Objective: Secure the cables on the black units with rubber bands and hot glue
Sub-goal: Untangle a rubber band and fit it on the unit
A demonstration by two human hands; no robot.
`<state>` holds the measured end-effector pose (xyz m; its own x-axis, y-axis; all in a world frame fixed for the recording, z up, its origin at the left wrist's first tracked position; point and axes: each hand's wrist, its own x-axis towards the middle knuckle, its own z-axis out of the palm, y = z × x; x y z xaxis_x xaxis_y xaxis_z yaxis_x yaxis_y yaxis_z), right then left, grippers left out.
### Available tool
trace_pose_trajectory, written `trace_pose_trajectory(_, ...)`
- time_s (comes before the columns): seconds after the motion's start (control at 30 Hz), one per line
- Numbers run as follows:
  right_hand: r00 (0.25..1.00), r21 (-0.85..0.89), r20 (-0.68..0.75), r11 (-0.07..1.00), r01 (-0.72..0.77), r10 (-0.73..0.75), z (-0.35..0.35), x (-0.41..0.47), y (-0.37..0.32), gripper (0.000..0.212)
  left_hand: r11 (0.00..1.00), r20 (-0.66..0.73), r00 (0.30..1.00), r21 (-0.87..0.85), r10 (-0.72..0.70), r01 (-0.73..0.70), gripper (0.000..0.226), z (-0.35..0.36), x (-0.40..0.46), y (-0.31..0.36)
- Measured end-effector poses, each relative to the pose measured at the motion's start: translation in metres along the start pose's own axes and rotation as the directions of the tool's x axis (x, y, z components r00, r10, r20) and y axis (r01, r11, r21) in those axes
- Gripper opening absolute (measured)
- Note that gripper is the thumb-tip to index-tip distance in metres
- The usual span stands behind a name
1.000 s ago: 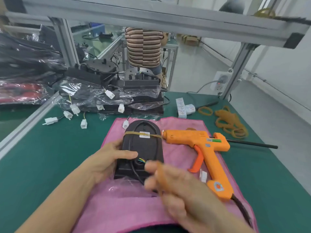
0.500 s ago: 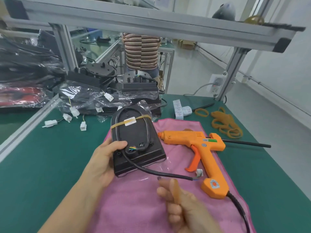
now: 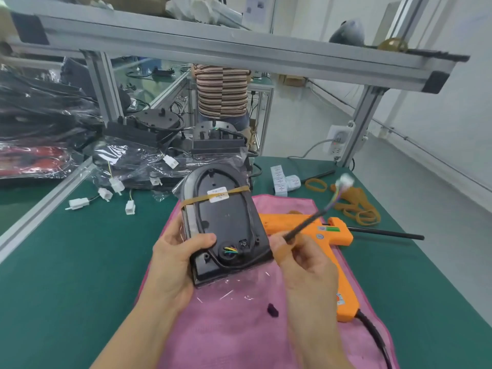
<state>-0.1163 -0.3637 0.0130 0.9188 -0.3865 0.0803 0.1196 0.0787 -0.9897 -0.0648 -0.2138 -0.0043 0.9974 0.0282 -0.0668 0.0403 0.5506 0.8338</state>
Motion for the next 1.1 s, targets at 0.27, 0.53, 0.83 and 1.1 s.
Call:
trace_pose_trajectory(0.27,0.91,-0.35,0.414,0.916,0.196,-0.037,-0.005,0.043,-0.008,0.013,0.987,0.115,0.99,0.126,0.085,-0.1,0.065,-0.008,0.0,0.007)
trace_pose_trajectory(0.53,0.647,-0.264,0.714,0.959,-0.108,0.269,-0.007,0.062,0.003,0.055,0.98,0.19,0.982,0.199,-0.014,-0.025,0.08,-0.015,0.012,0.021)
trace_pose_trajectory(0.83,0.547,-0.198,0.751,0.917,-0.347,0.37,-0.005,0.064,0.006,0.052,0.985,0.137,0.977,0.081,-0.163,0.153,0.07,-0.017,0.019,0.012)
trace_pose_trajectory(1.1,0.732,-0.131,0.581,0.928,-0.348,0.356,-0.002,0.053,0.019,0.016,0.944,0.253,0.96,0.33,-0.117,0.028,0.065,-0.014,0.015,0.02)
